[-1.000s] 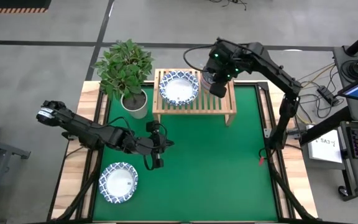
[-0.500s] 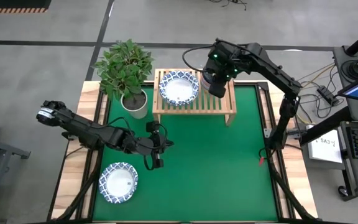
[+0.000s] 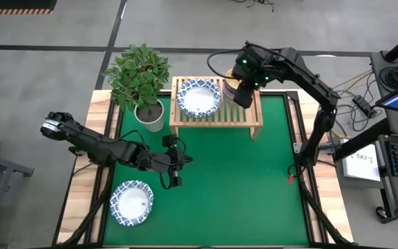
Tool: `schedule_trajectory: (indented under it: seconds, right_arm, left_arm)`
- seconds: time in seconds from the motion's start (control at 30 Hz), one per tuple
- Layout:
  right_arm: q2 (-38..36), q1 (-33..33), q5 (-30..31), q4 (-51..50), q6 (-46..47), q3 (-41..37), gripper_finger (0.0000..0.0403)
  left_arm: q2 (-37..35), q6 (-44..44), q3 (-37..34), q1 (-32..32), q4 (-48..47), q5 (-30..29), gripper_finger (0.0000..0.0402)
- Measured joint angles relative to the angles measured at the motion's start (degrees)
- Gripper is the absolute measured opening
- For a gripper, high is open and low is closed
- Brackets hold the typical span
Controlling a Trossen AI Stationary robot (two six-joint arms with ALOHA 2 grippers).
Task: Place and stack bowls onto a shelf
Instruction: Stack the light orange bowl on top of the blue bowl on the shelf
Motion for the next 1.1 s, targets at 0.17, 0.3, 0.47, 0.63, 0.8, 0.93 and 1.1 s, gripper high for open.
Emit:
schedule_trajectory:
  seconds: [0.17,0.3,0.47,0.63,0.8,0.93,1.1]
  right_arm:
    - [-2.0,1.3,-0.1,4.8,-0.1,0.0,0.0109]
    - [-2.5,1.5,0.0,8.7,-0.7,-0.3,0.0060]
    - [-2.4,1.5,0.0,10.8,-1.2,-3.8,0.0013]
    - [-2.3,1.5,0.0,14.2,-2.1,-8.7,0.0012]
    - [-2.3,1.5,0.0,16.2,-2.3,-11.8,0.0012]
    - [-2.3,1.5,0.0,16.5,-2.4,-12.2,0.0012]
    - [-2.6,1.4,0.1,17.3,-2.4,-12.2,0.0012]
  left_arm:
    - [0.0,0.0,0.0,0.0,0.0,0.0,0.0000]
    - [0.0,-0.3,0.0,0.0,0.0,0.0,0.0000]
    - [0.0,-0.4,-0.2,0.0,0.2,0.0,0.0000]
    - [0.0,-0.7,-0.3,0.0,0.0,0.0,0.0000]
    - [0.0,-0.7,-0.3,0.0,0.0,0.0,0.0000]
    - [0.0,-0.9,-0.3,0.0,0.0,0.0,0.0000]
    - [0.0,-1.1,-0.3,0.0,0.0,0.0,0.0000]
